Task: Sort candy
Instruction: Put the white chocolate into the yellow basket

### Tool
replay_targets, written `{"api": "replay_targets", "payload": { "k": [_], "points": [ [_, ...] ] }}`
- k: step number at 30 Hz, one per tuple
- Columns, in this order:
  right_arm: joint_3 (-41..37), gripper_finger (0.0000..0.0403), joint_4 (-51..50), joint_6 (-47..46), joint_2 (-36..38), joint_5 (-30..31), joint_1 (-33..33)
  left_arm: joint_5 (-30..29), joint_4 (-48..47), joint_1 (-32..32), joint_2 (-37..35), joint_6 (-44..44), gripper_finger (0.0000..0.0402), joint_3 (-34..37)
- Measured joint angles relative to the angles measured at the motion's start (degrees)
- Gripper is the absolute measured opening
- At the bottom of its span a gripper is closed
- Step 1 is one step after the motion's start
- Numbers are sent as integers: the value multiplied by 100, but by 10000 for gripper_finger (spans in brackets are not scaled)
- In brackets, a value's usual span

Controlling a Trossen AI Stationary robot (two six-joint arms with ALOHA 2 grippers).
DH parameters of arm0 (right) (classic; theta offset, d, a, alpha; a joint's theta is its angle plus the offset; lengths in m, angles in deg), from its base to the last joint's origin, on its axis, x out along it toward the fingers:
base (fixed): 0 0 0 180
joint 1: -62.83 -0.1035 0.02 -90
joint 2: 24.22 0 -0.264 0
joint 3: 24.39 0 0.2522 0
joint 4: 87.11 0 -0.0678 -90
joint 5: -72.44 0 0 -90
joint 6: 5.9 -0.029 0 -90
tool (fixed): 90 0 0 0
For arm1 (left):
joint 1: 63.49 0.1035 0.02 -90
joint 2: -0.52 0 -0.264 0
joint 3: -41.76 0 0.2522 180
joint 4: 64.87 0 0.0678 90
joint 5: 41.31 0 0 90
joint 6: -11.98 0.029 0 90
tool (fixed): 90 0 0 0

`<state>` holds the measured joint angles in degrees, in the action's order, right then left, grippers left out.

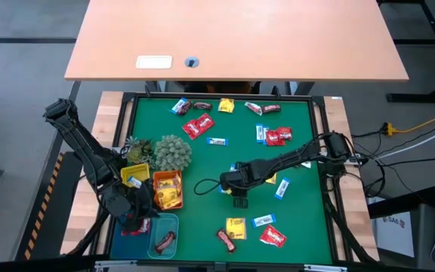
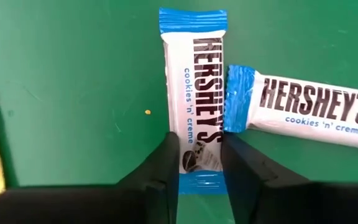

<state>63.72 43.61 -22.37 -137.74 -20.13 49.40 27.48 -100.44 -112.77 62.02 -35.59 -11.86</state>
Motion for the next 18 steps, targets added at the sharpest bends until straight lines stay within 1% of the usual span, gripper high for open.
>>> {"api": "replay_targets", "payload": {
  "k": [5,7,11,14,18],
  "points": [
    [59,115,205,0,7,-381,0,-643,7,0,0,760,103,0],
    [194,117,247,0,-2,-581,-11,-945,44,2,0,1052,103,0],
    [487,113,276,0,0,-710,-17,-1448,272,2,0,1590,103,0],
    [745,111,282,0,0,-725,-9,-1607,484,2,0,1992,103,0],
    [1078,112,303,15,2,-737,-9,-1626,713,2,0,2611,103,0]
  ]
}}
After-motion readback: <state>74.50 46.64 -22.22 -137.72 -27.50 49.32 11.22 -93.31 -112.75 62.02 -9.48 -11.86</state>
